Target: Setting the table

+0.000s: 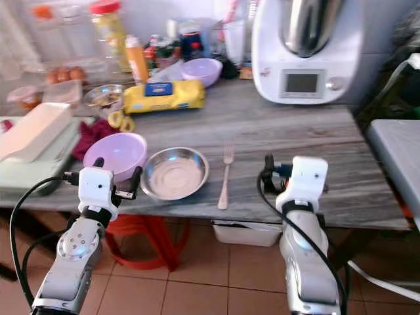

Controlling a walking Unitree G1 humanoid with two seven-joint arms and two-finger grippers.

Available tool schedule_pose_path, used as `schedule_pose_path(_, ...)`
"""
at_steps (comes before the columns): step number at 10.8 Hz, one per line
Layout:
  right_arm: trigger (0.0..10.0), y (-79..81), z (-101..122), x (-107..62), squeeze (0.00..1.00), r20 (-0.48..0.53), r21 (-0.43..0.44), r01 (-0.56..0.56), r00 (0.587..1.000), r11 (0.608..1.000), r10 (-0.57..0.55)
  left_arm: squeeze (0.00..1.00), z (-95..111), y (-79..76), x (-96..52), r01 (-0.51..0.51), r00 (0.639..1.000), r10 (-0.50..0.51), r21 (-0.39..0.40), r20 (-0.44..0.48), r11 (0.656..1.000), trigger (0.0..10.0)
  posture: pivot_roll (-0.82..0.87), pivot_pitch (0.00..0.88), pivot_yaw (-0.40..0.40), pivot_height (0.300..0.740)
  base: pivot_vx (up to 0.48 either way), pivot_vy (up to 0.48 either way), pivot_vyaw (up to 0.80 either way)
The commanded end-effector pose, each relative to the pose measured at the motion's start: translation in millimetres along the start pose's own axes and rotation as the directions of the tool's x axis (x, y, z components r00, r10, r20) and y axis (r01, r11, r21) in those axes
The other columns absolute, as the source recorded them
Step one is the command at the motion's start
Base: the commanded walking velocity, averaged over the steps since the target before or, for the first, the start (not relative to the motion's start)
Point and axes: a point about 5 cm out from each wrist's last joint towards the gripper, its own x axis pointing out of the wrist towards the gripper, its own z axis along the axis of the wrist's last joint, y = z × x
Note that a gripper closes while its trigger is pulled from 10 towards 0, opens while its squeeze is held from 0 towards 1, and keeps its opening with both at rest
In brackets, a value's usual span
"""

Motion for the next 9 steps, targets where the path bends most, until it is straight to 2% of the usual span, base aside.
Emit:
schedule_pose_path(1, 10.0, 3.7, 5.9, 0.0, 0.58, 0.017, 0.009, -0.007, 1.000, 1.000, 0.007, 0.00, -1.8, 4.6, -0.6, -0.016, 1.000, 0.016, 0.017, -0.009, 1.000, 10.0, -0.05, 0.000, 0.082, 0.740, 0.000, 0.000, -0.43)
schedule_pose_path(2, 10.0, 4.3, 7.0, 1.9, 0.45, 0.019, 0.009, -0.005, 1.000, 1.000, 0.005, 0.00, -2.1, 2.7, -1.2, -0.005, 1.000, 0.005, 0.018, -0.010, 1.000, 10.0, -0.05, 0.000, 0.082, 0.740, 0.000, 0.000, 0.00)
schedule_pose_path(4, 10.0, 4.0, 7.5, 3.2, 0.43, 0.022, 0.009, -0.005, 1.000, 1.000, 0.004, 0.00, -2.4, 1.7, -0.2, 0.006, 1.000, -0.005, 0.016, -0.011, 1.000, 10.0, -0.05, 0.000, 0.081, 0.740, 0.000, 0.000, 0.00)
schedule_pose_path(6, 10.0, 3.3, 8.1, 4.4, 0.35, 0.024, 0.021, 0.002, 1.000, 1.000, -0.003, 0.00, -1.8, 2.5, 0.6, 0.006, 1.000, -0.006, 0.017, -0.009, 1.000, 10.0, -0.05, 0.000, 0.081, 0.740, 0.000, 0.000, 0.00)
schedule_pose_path(7, 10.0, 3.9, 8.4, 4.7, 0.27, 0.025, 0.024, -0.001, 1.000, 1.000, 0.000, 0.00, -1.8, 3.0, -0.1, 0.006, 1.000, -0.006, 0.018, -0.010, 1.000, 10.0, -0.05, 0.000, 0.081, 0.740, 0.000, 0.000, 0.00)
schedule_pose_path(9, 10.0, 5.5, 7.7, 5.3, 0.26, 0.020, 0.031, -0.005, 1.000, 1.000, 0.005, 0.00, -1.5, 3.9, -0.1, 0.005, 1.000, -0.005, 0.022, -0.011, 1.000, 10.0, -0.05, 0.000, 0.081, 0.740, -0.242, 0.000, 0.00)
